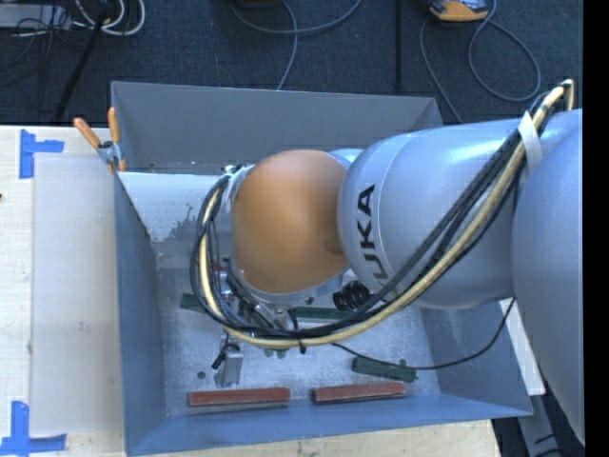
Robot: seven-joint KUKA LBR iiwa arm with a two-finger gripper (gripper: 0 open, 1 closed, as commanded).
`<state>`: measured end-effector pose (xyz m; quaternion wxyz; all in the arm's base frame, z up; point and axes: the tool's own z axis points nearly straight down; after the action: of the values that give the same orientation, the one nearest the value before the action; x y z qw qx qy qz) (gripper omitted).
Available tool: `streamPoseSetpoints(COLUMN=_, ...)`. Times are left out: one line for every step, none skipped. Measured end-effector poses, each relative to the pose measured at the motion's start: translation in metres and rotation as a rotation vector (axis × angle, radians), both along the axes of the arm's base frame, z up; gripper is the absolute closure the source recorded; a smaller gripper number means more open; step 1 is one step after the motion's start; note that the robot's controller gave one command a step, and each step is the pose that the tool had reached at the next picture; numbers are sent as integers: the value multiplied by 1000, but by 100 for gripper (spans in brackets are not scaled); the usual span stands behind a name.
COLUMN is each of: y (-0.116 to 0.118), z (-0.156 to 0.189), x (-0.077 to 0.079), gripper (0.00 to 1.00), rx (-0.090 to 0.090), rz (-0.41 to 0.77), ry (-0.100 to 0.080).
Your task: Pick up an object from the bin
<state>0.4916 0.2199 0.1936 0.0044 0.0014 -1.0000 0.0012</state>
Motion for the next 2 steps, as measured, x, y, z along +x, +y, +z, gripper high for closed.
streamPoseSetpoints(y=-55, z=-117, x=-16, gripper=0, rx=3, rz=301, ry=-11)
streamPoseSetpoints(y=-54, z=-116, x=-17, gripper=100, rx=4, rz=299, ry=-7)
